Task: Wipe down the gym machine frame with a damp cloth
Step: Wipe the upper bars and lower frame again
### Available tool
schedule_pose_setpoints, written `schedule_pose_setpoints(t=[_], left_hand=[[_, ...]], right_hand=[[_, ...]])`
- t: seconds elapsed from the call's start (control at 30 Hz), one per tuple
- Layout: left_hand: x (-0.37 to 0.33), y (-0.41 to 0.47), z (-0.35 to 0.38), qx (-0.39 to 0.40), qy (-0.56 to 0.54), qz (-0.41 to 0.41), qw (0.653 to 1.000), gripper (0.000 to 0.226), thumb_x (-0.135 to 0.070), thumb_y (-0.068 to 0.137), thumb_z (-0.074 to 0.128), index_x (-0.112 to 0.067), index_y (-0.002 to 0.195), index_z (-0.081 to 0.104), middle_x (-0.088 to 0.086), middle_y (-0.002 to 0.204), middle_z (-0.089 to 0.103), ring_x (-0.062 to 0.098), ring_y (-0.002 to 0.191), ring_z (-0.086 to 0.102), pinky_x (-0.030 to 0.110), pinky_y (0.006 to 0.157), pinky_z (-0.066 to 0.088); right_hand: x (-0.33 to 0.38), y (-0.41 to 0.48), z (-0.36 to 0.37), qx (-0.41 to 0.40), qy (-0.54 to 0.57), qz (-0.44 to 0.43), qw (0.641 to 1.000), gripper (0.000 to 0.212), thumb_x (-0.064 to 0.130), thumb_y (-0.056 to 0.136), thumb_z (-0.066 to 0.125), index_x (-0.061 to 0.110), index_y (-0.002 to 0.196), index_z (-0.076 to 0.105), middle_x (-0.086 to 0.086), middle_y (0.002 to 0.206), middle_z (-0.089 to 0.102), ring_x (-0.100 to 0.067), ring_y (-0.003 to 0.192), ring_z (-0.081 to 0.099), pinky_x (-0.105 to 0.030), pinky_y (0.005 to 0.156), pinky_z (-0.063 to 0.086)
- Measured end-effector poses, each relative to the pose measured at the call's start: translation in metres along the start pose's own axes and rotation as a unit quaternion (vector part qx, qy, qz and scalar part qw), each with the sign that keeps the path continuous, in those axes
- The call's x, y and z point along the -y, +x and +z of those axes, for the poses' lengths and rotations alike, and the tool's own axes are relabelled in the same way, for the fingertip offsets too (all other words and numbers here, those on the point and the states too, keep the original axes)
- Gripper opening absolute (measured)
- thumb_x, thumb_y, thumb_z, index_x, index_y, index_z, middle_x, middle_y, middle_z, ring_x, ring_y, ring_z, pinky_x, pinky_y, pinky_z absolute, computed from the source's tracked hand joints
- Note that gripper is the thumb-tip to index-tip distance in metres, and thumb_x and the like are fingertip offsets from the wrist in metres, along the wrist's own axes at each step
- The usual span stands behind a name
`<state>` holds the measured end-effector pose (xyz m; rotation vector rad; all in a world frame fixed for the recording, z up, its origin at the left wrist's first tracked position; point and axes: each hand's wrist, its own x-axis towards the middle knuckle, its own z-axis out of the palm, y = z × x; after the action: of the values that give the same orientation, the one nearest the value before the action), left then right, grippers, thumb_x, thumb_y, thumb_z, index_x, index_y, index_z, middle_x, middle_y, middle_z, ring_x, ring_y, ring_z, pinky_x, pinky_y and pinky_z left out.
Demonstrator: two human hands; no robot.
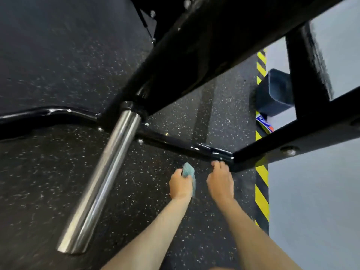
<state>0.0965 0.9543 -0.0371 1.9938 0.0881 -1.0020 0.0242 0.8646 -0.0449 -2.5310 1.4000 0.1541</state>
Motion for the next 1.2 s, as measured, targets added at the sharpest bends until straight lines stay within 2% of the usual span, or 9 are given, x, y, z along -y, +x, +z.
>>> schedule_pose_setpoints(t=[0.13, 0.23, 0.37, 0.53, 0.63, 0.77, 0.87, 1.0, 1.2], left_hand=[[0.010, 0.027, 0.008, -0.077, -0.028, 0.111, 0.990, 0.028, -0.010, 0.096, 0.051, -0.013, 0.123, 0.058, 0.003, 0.115, 0.064, 0.023, 0.110, 0.055, 0.022, 0.081, 0.034], [0.009, 0.050, 0.014, -0.093, -0.022, 0.213, 0.972, 0.034, -0.015, 0.099, 0.048, -0.020, 0.132, 0.053, -0.004, 0.125, 0.061, 0.016, 0.114, 0.053, 0.016, 0.082, 0.033], [0.000, 0.073, 0.010, -0.147, -0.045, 0.314, 0.937, 0.038, -0.012, 0.099, 0.048, -0.019, 0.135, 0.052, -0.006, 0.132, 0.057, 0.007, 0.120, 0.049, 0.004, 0.090, 0.030], [-0.007, 0.112, -0.002, -0.260, 0.158, 0.379, 0.874, 0.046, -0.001, 0.097, 0.044, -0.010, 0.142, 0.045, 0.004, 0.148, 0.043, 0.019, 0.139, 0.033, 0.031, 0.115, 0.024], [-0.007, 0.114, 0.023, -0.216, 0.327, 0.377, 0.839, 0.057, 0.008, 0.089, 0.043, -0.011, 0.143, 0.039, 0.005, 0.155, 0.029, 0.022, 0.147, 0.013, 0.041, 0.120, 0.011], [0.001, 0.109, 0.054, -0.090, 0.402, 0.514, 0.753, 0.068, 0.009, 0.086, 0.045, -0.010, 0.149, 0.028, 0.005, 0.158, 0.024, 0.020, 0.148, 0.012, 0.036, 0.119, 0.007], [0.019, 0.132, 0.012, -0.142, 0.408, 0.560, 0.707, 0.071, 0.013, 0.082, 0.054, -0.008, 0.147, 0.033, 0.009, 0.155, 0.030, 0.026, 0.144, 0.025, 0.041, 0.117, 0.014], [0.043, 0.141, -0.003, -0.201, 0.393, 0.506, 0.741, 0.064, 0.002, 0.091, 0.055, -0.013, 0.149, 0.032, 0.007, 0.158, 0.025, 0.028, 0.146, 0.018, 0.054, 0.114, 0.011], [0.039, 0.134, 0.022, -0.108, 0.417, 0.614, 0.661, 0.083, 0.015, 0.073, 0.053, -0.015, 0.148, 0.033, 0.004, 0.156, 0.028, 0.024, 0.145, 0.022, 0.039, 0.116, 0.009]], right_hand=[[-0.007, 0.042, 0.031, -0.118, -0.107, -0.122, 0.980, 0.077, 0.025, 0.064, 0.086, 0.005, 0.131, 0.053, -0.017, 0.122, 0.058, -0.033, 0.109, 0.059, -0.042, 0.090, 0.048], [-0.002, 0.078, 0.031, -0.074, -0.177, -0.154, 0.969, 0.099, 0.049, 0.074, 0.076, 0.010, 0.150, 0.026, -0.012, 0.147, 0.039, -0.029, 0.135, 0.038, -0.042, 0.110, 0.022], [0.004, 0.107, 0.032, -0.006, -0.213, -0.159, 0.964, 0.063, 0.055, 0.083, 0.064, 0.019, 0.131, 0.044, 0.001, 0.125, 0.058, -0.021, 0.118, 0.054, -0.042, 0.112, 0.016], [-0.002, 0.114, 0.035, -0.025, -0.184, -0.194, 0.963, 0.053, 0.055, 0.078, 0.070, 0.020, 0.115, 0.054, 0.001, 0.109, 0.064, -0.022, 0.104, 0.061, -0.041, 0.110, 0.019], [-0.005, 0.115, 0.035, -0.027, -0.160, -0.199, 0.966, 0.048, 0.050, 0.077, 0.073, 0.017, 0.108, 0.056, -0.001, 0.106, 0.066, -0.024, 0.102, 0.061, -0.036, 0.107, 0.022], [-0.008, 0.118, 0.042, -0.062, -0.148, -0.223, 0.962, 0.034, 0.035, 0.082, 0.066, 0.014, 0.107, 0.057, -0.004, 0.107, 0.067, -0.024, 0.101, 0.062, -0.033, 0.104, 0.027], [-0.011, 0.118, 0.043, -0.054, -0.142, -0.216, 0.965, 0.055, 0.052, 0.077, 0.072, 0.015, 0.115, 0.058, -0.003, 0.110, 0.066, -0.023, 0.105, 0.060, -0.033, 0.106, 0.026], [-0.017, 0.108, 0.049, -0.093, -0.119, -0.220, 0.964, 0.063, 0.049, 0.079, 0.071, 0.014, 0.128, 0.053, -0.003, 0.117, 0.063, -0.023, 0.115, 0.056, -0.038, 0.118, 0.011], [-0.048, 0.070, 0.078, -0.281, -0.076, -0.175, 0.941, 0.079, 0.034, 0.082, 0.071, 0.002, 0.143, 0.032, -0.020, 0.142, 0.044, -0.031, 0.136, 0.034, -0.041, 0.116, 0.009]])
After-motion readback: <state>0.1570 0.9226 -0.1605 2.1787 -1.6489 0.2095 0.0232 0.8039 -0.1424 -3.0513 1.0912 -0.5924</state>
